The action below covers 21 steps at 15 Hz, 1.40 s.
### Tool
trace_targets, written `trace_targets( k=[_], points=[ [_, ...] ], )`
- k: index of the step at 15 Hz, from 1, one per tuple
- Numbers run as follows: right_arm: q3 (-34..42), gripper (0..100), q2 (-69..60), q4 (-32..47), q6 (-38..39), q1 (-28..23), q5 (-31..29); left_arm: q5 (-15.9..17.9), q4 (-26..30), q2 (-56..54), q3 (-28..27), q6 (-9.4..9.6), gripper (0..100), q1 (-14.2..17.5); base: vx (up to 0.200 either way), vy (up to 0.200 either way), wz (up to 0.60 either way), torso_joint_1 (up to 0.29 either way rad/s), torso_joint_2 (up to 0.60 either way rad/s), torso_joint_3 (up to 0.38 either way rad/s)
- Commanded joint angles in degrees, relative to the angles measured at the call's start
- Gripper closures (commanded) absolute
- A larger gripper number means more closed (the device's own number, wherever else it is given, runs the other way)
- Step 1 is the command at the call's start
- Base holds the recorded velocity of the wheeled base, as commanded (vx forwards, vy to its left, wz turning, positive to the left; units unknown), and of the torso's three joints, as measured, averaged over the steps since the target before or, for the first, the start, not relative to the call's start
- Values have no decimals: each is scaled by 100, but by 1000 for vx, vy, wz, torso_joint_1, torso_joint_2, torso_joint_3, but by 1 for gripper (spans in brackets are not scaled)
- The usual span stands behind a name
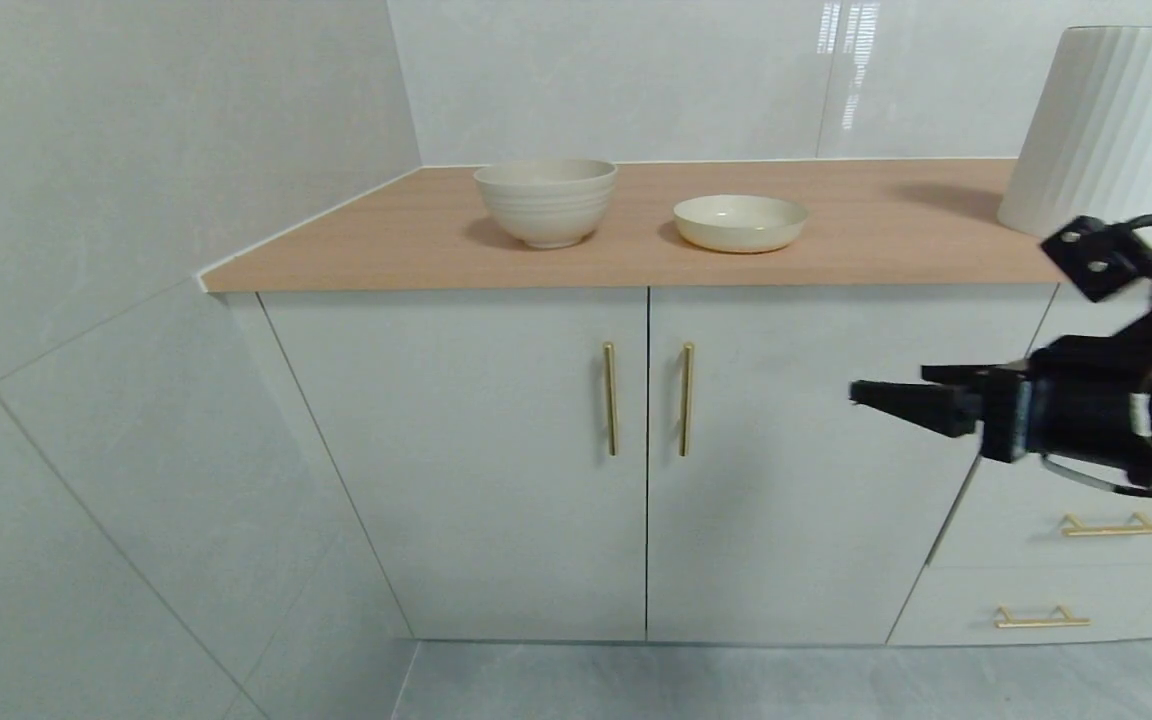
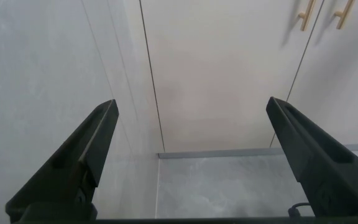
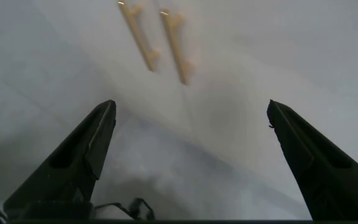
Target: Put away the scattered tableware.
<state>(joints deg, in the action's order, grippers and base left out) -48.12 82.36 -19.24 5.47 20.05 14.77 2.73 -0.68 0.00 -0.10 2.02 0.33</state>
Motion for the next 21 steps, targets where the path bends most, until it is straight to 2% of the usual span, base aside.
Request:
trace_targets(
  k=[1,2,7,10,11,12,16,21],
  points=[
    [-963,0,1713,-212,121,297,535,-1,-2,0,1,0,0,2,0,0,0,0,0,0],
    [-1209,0,1959,-212,209,341,729,-1,-2,0,1,0,0,2,0,0,0,0,0,0],
    [-2228,0,2944,-282,472,535,755,-1,-2,0,1,0,0,2,0,0,0,0,0,0],
    [-2378,0,3216,-555,481,535,755,-1,-2,0,1,0,0,2,0,0,0,0,0,0],
    [-2510,0,3392,-994,630,535,746,-1,-2,0,1,9,0,2,0,0,0,0,0,0],
    [-2554,0,3480,-1109,709,535,746,-1,-2,0,1,0,0,2,0,0,0,0,0,0],
    [-2791,0,3779,-1205,903,684,737,-1,-2,0,1,0,0,2,0,0,0,0,0,0],
    [-2817,0,4192,-1706,956,913,720,-1,-2,0,1,0,0,2,0,0,0,0,0,0]
  ],
)
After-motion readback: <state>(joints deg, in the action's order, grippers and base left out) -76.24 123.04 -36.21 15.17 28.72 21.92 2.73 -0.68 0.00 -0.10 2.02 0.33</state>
